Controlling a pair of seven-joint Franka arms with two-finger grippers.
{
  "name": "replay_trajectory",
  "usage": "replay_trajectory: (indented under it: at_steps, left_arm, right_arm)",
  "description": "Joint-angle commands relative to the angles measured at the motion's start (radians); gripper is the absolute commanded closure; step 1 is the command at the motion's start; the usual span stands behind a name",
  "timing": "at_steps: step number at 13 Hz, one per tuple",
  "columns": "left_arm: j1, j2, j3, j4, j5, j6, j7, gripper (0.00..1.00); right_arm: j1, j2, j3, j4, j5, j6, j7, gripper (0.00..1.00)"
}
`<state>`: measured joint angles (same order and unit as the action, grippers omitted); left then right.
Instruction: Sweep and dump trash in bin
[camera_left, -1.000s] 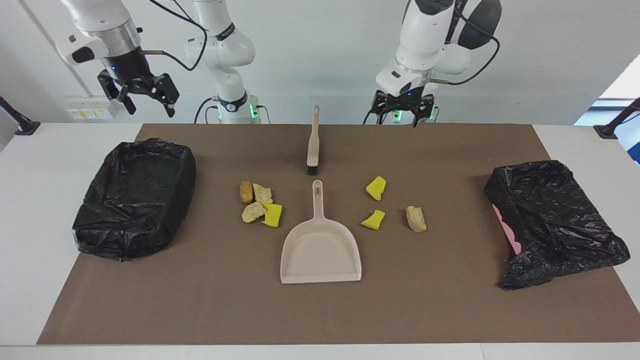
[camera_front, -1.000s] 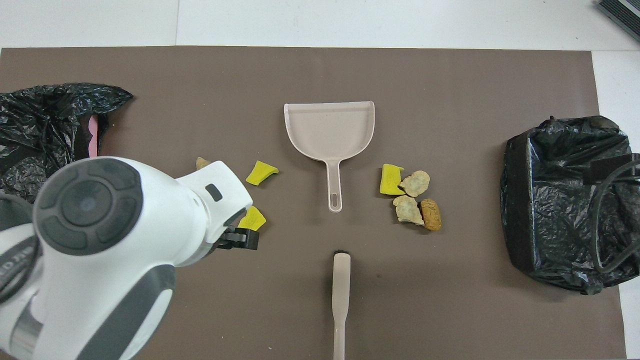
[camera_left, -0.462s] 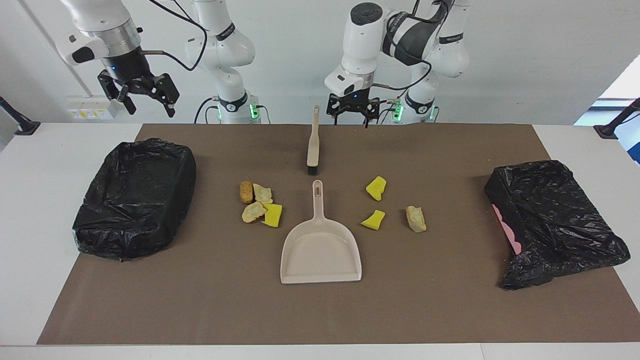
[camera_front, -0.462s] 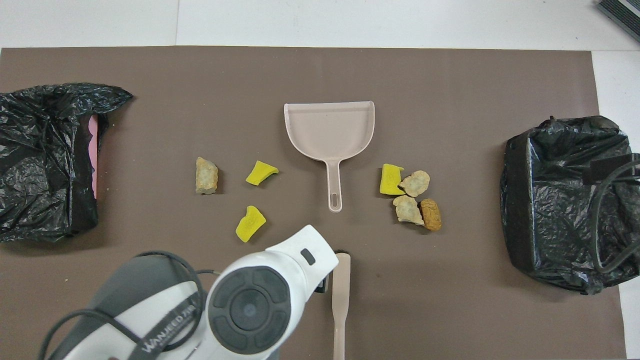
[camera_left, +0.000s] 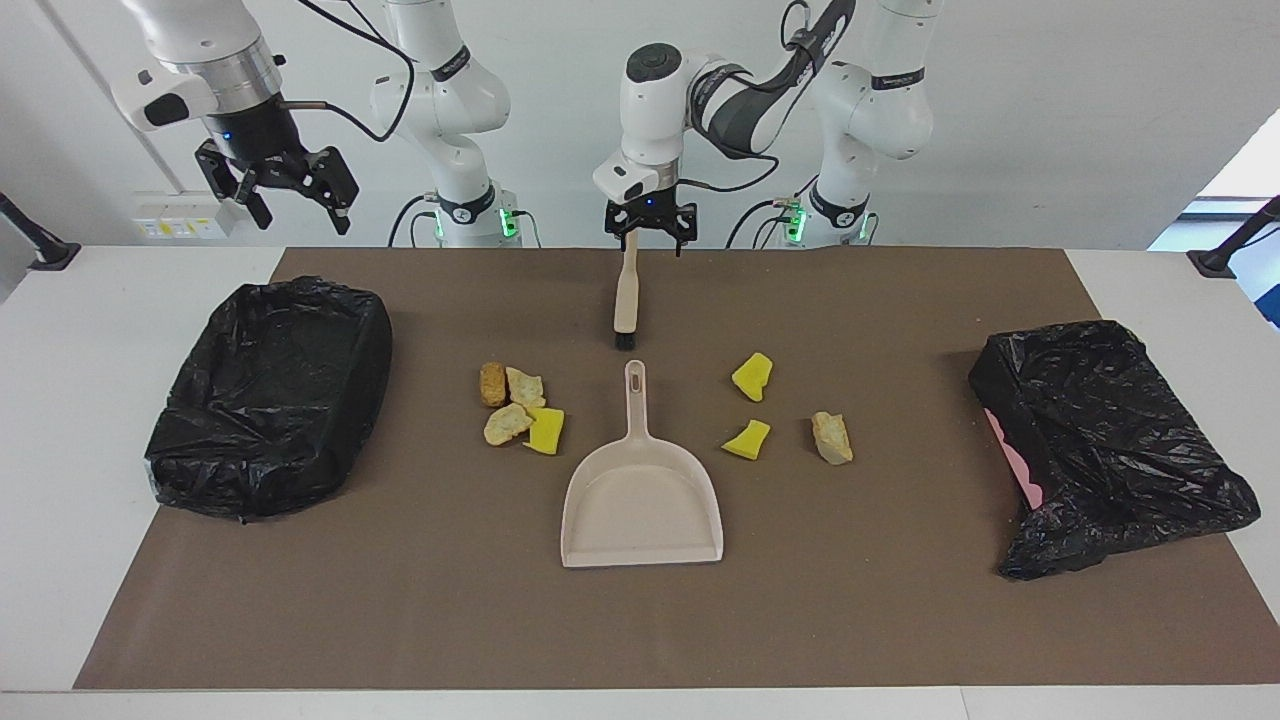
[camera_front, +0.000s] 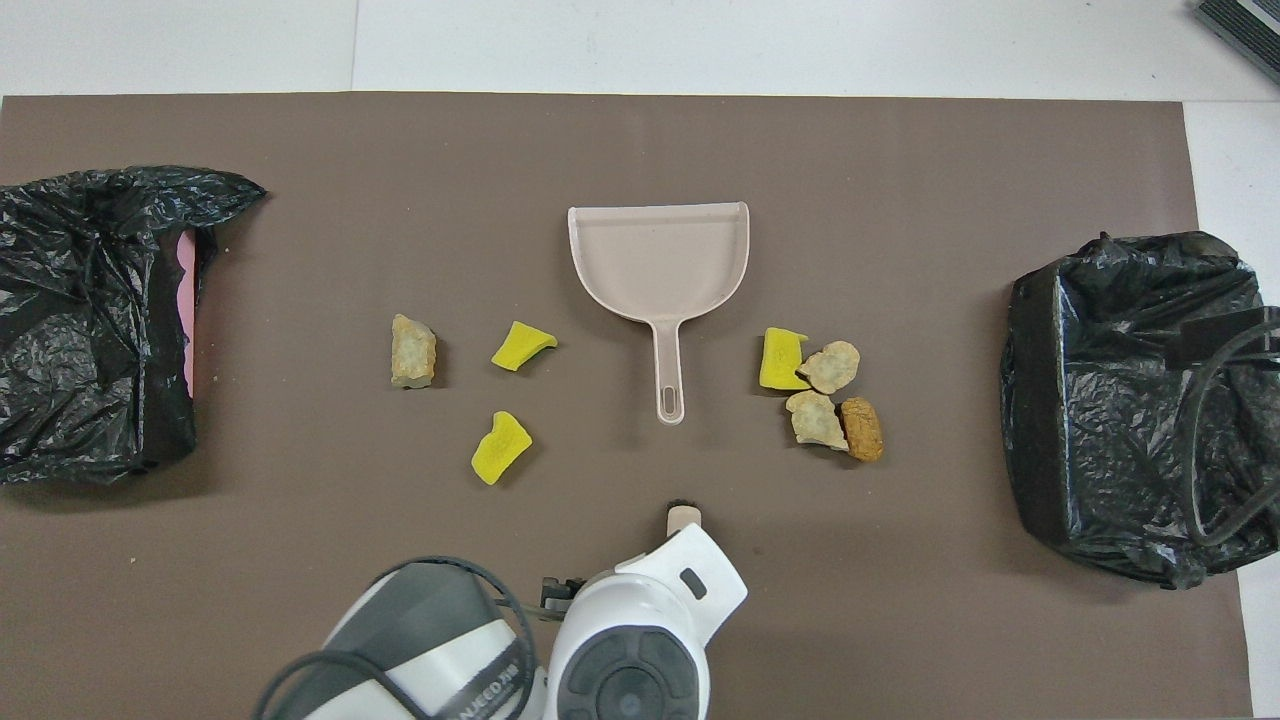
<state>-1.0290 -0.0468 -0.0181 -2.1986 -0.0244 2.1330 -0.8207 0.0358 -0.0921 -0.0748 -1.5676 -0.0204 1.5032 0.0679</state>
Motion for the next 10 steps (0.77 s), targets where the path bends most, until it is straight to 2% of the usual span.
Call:
replay_trajectory:
  at_steps: [1,10]
  left_arm:
    - [-0.045,-0.033,0.020,-0.087,-0.015,0.080,-0.022,0.00]
    - [-0.072,0.008,0.017,-0.115,-0.173,0.105,0.038,0.00]
  right_arm:
    - [-0.008,0.008,0.003,0.017,0.008,-0.014,-0.022,0.00]
    - [-0.008,0.008,0.003,0.017,0.008,-0.014,-0.022,0.00]
